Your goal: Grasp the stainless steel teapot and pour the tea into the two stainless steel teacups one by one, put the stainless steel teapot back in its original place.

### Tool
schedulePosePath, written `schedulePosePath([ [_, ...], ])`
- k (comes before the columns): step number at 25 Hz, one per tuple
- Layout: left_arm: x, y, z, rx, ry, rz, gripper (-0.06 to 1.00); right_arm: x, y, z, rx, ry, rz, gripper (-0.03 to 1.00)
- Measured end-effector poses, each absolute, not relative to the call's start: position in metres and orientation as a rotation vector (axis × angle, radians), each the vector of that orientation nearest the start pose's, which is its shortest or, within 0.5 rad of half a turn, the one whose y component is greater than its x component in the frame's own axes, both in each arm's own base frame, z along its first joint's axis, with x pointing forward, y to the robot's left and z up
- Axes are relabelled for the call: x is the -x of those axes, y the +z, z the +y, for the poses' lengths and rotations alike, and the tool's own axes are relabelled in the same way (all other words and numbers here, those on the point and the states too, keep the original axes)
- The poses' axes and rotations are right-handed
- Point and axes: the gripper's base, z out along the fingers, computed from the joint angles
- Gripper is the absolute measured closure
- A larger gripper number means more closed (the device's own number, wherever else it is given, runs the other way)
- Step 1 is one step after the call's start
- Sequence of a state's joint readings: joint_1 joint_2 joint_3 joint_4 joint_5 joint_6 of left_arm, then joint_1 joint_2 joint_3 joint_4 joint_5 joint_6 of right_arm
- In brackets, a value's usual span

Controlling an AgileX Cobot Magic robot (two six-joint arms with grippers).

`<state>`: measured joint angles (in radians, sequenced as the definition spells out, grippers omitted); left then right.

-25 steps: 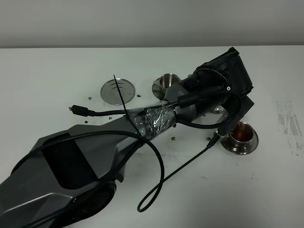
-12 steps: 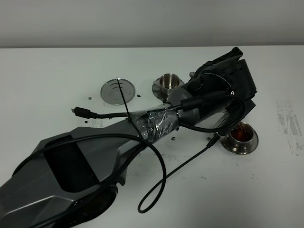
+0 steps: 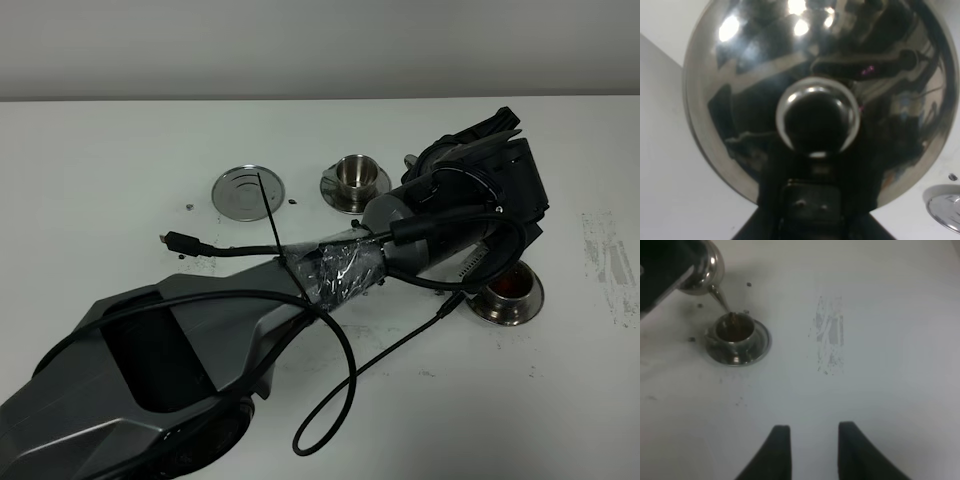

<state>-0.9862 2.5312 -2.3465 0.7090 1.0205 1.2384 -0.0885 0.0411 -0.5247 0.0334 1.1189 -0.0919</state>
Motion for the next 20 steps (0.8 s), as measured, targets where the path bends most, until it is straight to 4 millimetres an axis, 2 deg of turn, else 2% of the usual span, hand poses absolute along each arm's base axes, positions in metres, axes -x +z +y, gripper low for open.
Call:
schedulePosePath([
  [13,-0.3452,0.1864,-0.4279,3.053,-1.274,-1.057,0.76,0.0036,0.2797,0.0031,0.006,-0.067,2.119,0.74],
  [20,-0.3443,0.1847,-0.4282,3.068,-1.224,-1.091,0.76,0.0036,0.2797,0.0031,0.006,-0.067,2.119,0.74],
])
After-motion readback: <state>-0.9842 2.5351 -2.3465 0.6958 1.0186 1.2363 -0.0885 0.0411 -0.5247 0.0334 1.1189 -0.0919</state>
